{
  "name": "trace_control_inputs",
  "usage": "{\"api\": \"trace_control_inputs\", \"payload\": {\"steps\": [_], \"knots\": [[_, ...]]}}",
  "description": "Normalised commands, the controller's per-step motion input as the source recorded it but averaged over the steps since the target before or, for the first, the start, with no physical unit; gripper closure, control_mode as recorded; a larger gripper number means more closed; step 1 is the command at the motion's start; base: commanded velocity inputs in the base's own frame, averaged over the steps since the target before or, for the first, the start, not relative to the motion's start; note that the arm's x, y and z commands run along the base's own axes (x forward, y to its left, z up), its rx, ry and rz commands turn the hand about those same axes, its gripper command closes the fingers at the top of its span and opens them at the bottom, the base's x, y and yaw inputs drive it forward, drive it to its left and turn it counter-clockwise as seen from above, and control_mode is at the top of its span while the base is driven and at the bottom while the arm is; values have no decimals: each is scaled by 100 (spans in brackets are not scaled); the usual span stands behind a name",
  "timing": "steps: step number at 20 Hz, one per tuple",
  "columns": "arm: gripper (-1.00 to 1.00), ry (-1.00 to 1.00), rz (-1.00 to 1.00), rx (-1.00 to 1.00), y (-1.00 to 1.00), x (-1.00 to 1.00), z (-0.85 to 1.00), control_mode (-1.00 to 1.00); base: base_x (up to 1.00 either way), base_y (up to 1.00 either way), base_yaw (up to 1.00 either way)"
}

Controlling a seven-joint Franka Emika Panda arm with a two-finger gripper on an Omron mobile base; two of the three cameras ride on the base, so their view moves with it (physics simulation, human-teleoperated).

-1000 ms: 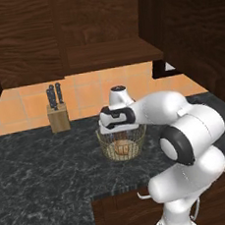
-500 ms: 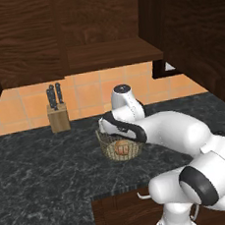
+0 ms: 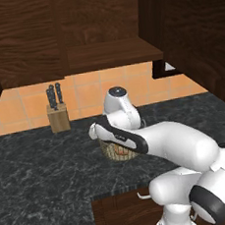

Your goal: Open the cabinet, pick up the bread from the cabinet and place it in the basket. Then move the basket to the dining counter.

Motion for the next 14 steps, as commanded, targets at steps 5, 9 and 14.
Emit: {"api": "trace_control_inputs", "payload": {"steps": [5,9,14], "knots": [[-100,14,9,-9,41,0,-15,-100,0,0,0],[-100,6,0,-4,2,0,-22,-100,0,0,0],[-100,0,0,-4,0,4,-26,-100,0,0,0]]}}
